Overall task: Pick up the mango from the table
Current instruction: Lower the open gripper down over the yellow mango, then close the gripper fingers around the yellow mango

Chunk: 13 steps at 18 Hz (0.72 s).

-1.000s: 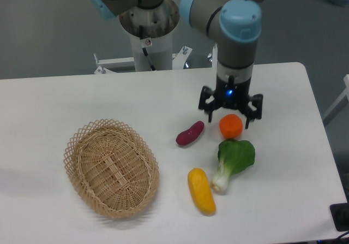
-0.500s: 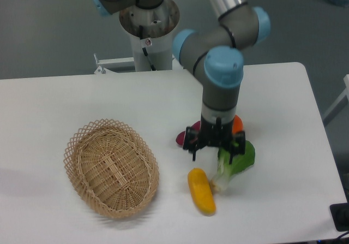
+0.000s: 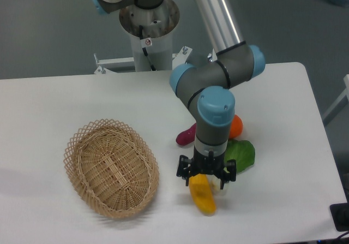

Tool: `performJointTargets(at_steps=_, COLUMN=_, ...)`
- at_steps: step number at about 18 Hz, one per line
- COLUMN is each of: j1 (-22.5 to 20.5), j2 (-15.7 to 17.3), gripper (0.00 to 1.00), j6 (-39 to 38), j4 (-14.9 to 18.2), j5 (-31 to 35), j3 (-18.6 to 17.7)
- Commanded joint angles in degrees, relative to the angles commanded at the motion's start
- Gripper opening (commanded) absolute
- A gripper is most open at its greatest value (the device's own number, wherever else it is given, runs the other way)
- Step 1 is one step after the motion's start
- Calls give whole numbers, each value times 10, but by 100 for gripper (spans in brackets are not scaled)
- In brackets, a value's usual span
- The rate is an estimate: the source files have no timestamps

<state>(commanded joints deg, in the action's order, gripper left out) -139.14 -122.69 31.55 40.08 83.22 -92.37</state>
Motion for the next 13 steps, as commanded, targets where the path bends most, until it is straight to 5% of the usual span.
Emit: performJointTargets(at_steps=13, j1=13, j2=-16, gripper=100, j6=-2, j4=-8, j5=36, j3=-11)
